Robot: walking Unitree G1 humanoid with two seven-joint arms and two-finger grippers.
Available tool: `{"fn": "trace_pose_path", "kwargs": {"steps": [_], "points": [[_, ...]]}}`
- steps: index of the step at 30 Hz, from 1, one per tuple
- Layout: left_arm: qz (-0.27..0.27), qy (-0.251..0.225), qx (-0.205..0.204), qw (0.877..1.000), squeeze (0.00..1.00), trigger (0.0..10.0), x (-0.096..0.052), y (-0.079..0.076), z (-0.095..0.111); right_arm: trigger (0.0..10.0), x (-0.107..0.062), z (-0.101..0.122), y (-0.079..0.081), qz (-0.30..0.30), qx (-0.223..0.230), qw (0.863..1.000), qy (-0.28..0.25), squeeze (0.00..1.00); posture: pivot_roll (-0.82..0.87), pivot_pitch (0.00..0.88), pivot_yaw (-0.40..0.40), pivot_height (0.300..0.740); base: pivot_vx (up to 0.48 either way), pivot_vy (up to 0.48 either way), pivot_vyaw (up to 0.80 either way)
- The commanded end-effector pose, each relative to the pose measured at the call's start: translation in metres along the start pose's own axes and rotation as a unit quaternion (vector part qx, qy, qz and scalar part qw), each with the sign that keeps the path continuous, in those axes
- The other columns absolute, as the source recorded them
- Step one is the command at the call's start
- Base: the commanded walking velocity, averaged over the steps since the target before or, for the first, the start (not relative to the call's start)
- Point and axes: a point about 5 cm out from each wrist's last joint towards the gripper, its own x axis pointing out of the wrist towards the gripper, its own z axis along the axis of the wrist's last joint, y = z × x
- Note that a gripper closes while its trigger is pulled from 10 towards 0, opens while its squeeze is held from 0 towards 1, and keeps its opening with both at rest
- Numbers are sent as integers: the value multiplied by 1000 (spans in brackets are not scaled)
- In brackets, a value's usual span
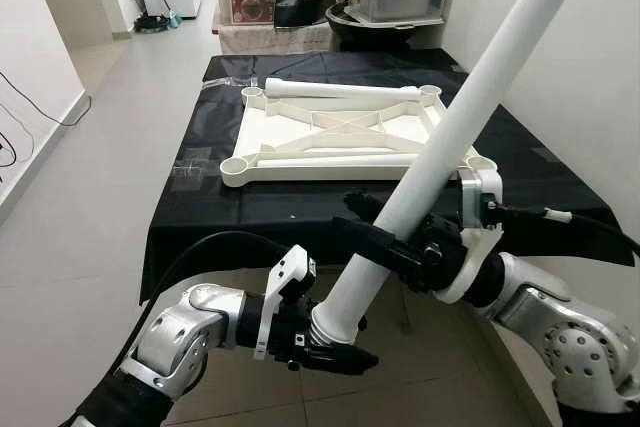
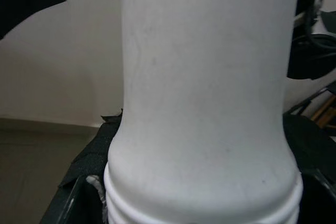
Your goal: Building children table
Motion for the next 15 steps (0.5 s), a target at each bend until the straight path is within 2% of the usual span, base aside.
{"fn": "trace_pose_path", "kwargs": {"steps": [1,6,12,13,15], "points": [[-4,15,-1,1000,0,10000,1,0,-3,0,4,-5,4,16,5,1000,13,0,117,0,-28,740,0,0,0],[-5,21,-3,1000,0,10000,2,0,-5,0,4,-6,4,17,6,1000,14,0,116,0,-29,740,0,0,0],[12,50,-19,999,0,10000,2,2,-13,0,3,-6,4,13,6,1000,9,0,115,0,-27,740,0,0,0],[20,50,-21,998,776,10000,2,4,-15,0,3,-4,4,12,4,1000,6,0,116,0,-29,740,0,0,0],[22,48,-21,998,776,10000,1,4,-15,0,2,-3,4,12,3,1000,5,0,116,0,-29,740,0,0,0]]}}
